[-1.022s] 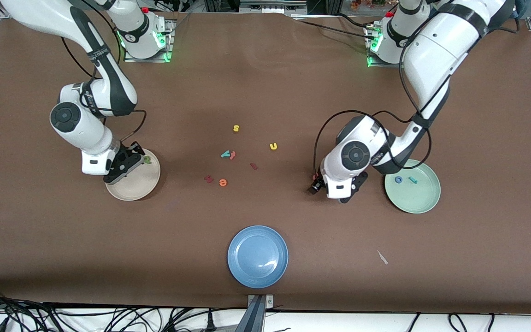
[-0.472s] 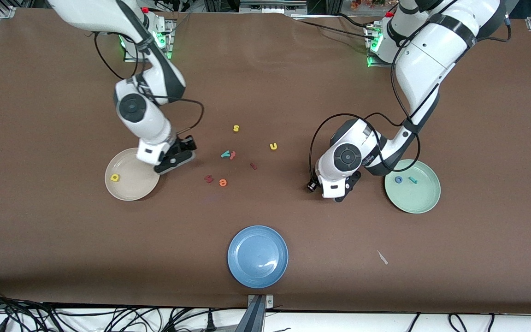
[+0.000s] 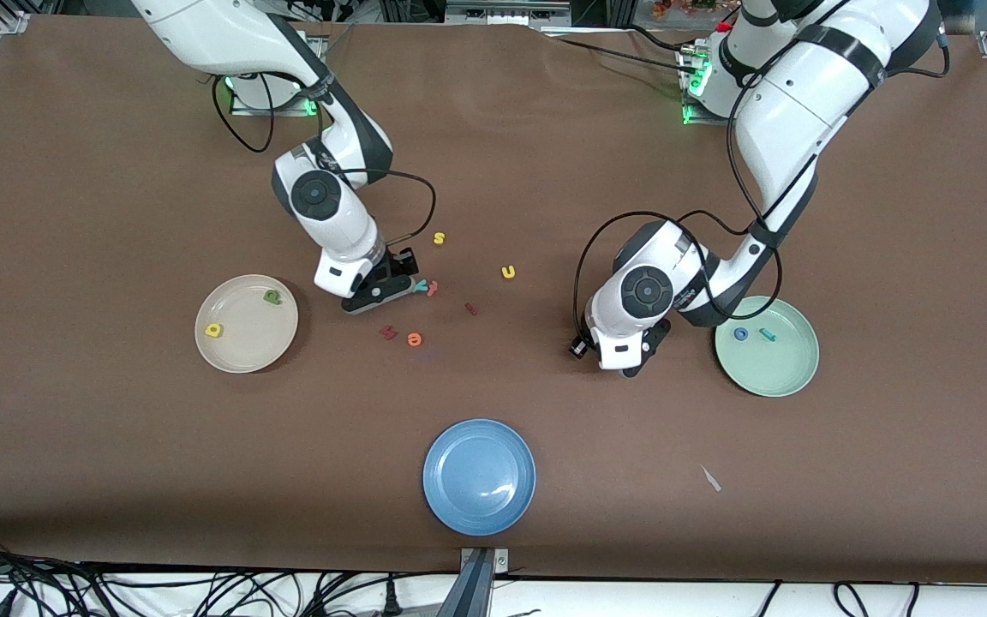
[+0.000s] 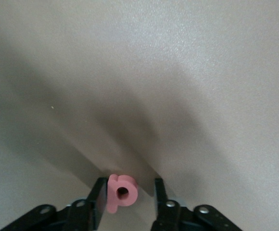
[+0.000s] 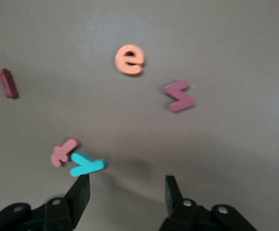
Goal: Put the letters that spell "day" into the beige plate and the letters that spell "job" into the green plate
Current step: 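Grasp the pink p while the right gripper grasps the cyan y, then place the pink p on the green plate with the left gripper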
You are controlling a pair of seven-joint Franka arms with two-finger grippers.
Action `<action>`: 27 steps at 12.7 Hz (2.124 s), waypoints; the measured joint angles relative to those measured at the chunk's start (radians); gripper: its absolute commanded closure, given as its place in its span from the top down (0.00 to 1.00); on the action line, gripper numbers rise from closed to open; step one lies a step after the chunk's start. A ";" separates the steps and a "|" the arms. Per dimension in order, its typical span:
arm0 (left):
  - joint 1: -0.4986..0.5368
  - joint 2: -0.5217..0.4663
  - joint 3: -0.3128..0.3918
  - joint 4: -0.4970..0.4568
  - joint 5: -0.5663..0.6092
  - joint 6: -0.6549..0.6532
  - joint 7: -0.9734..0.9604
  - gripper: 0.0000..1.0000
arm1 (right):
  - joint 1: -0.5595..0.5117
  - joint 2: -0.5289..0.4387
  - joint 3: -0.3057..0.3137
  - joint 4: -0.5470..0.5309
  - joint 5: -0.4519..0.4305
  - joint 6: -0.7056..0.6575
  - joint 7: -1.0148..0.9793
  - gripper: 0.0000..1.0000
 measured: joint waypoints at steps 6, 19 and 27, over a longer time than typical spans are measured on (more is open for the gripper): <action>0.015 -0.022 0.000 0.021 0.004 0.000 0.026 0.00 | 0.064 0.026 0.000 0.006 -0.001 0.012 0.096 0.71; 0.449 -0.226 0.005 -0.028 -0.060 -0.435 0.993 0.03 | 0.068 0.052 -0.026 0.008 -0.041 0.049 0.101 0.64; 0.549 -0.107 0.011 -0.033 0.043 -0.317 1.124 0.28 | 0.083 0.072 -0.029 0.046 -0.044 0.050 0.101 0.61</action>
